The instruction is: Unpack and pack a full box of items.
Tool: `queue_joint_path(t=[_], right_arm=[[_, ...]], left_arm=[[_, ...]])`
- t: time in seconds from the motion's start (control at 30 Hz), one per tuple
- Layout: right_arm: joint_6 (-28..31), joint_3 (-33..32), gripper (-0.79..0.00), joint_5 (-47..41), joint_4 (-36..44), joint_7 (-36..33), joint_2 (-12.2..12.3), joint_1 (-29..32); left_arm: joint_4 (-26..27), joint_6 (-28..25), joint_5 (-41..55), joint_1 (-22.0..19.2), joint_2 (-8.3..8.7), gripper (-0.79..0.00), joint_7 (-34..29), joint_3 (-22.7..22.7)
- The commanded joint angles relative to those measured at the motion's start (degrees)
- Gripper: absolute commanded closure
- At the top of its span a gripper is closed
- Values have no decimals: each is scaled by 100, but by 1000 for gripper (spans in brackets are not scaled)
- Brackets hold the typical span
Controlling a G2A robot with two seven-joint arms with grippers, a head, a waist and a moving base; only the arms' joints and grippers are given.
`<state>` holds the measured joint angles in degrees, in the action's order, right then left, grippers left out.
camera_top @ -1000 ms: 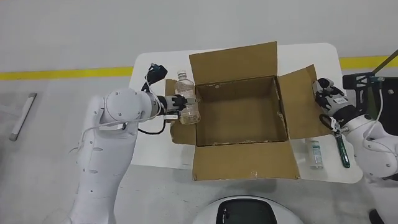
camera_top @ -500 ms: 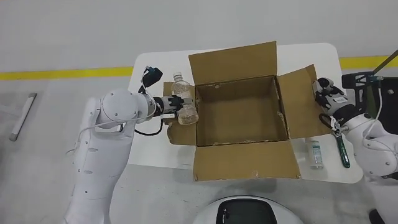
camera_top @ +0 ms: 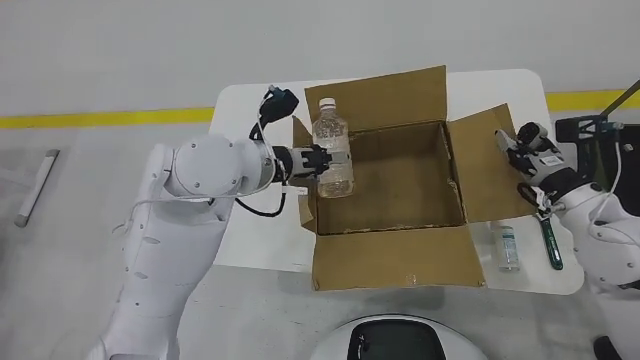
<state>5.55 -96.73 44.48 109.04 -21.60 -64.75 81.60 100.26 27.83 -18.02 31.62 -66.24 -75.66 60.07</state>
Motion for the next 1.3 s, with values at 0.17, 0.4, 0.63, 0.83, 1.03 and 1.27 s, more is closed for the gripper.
queue_joint_path(t=[0.17, 0.4, 0.63, 0.83, 1.03, 1.27], right_arm=[[-123, -408, -785, 66, 236, 254, 17, 99], [-263, -866, -785, 241, 538, 490, 34, 196], [-170, -969, -231, 624, 841, 792, 36, 360], [-114, -833, 0, 923, 1012, 1105, 17, 478], [-103, -712, 0, 1048, 972, 1086, 11, 390], [-29, -758, 0, 987, 873, 1066, 9, 324]], left_arm=[[-469, 1, 470, -541, -278, 0, 268, -1053], [-1199, 300, 217, -917, -483, 0, 339, -1824], [-1199, 300, 217, -917, -483, 0, 339, -1824], [-1199, 300, 217, -917, -483, 0, 339, -1824], [-1314, 482, 274, -875, -556, 0, 403, -2058], [-2059, 987, 777, -1290, -741, 0, 907, -2777]])
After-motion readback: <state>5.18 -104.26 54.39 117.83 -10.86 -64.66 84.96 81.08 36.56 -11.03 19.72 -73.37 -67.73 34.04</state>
